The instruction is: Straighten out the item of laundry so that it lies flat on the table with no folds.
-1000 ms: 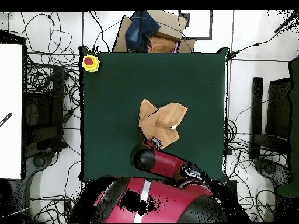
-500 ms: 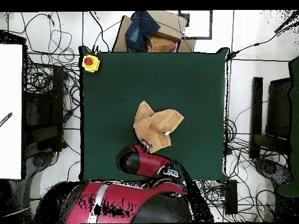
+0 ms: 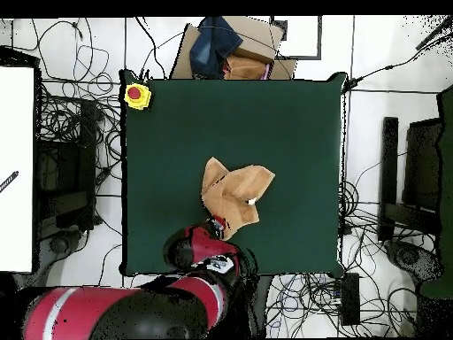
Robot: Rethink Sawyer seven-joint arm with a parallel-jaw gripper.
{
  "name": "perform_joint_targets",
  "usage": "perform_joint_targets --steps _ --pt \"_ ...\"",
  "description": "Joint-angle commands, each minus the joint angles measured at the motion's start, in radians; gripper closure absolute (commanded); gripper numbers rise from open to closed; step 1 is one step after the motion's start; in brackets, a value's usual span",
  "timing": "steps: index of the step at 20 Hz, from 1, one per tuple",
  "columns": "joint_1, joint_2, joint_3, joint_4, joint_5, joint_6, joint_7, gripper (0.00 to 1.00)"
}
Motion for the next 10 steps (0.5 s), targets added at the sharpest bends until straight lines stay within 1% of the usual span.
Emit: perform_joint_targets --steps 1,6,10 --pt "0.06 0.112 -0.121 -0.127 0.133 -0.105 0.283 1.0" --pt "0.115 0.161 -0.166 -0.147 0.23 -0.167 0.278 1.0" --pt "0.129 0.183 -0.168 -0.147 0.277 -0.245 0.297 1.0"
